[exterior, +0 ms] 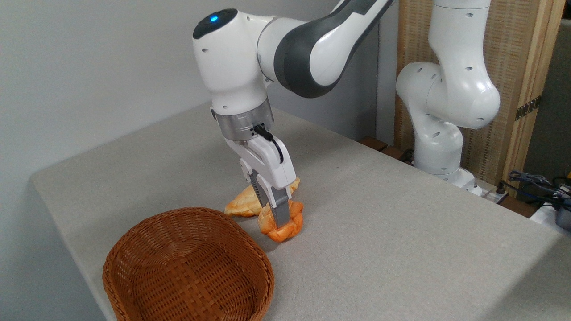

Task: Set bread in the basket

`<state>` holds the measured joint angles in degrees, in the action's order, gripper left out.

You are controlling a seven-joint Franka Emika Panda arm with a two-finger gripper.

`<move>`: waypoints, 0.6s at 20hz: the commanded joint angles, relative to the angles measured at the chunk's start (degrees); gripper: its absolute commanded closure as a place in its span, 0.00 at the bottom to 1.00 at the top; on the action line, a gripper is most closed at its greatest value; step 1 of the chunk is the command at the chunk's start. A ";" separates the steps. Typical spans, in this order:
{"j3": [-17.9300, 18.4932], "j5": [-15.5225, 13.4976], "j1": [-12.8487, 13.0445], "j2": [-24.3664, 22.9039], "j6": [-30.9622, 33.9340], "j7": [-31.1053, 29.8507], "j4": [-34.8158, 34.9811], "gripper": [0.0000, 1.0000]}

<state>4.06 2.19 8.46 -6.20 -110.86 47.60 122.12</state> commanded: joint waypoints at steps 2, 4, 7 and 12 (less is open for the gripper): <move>1.12 -0.26 0.15 -1.71 3.19 0.91 -2.33 0.62; 1.21 -1.57 0.15 -3.11 3.19 0.91 -3.12 0.62; 1.21 -3.16 0.15 -3.29 1.88 0.82 -6.45 0.62; 1.21 -4.04 0.06 -1.72 -9.26 0.30 -6.90 0.61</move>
<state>4.58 -0.49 8.31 -9.47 -114.21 47.60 115.75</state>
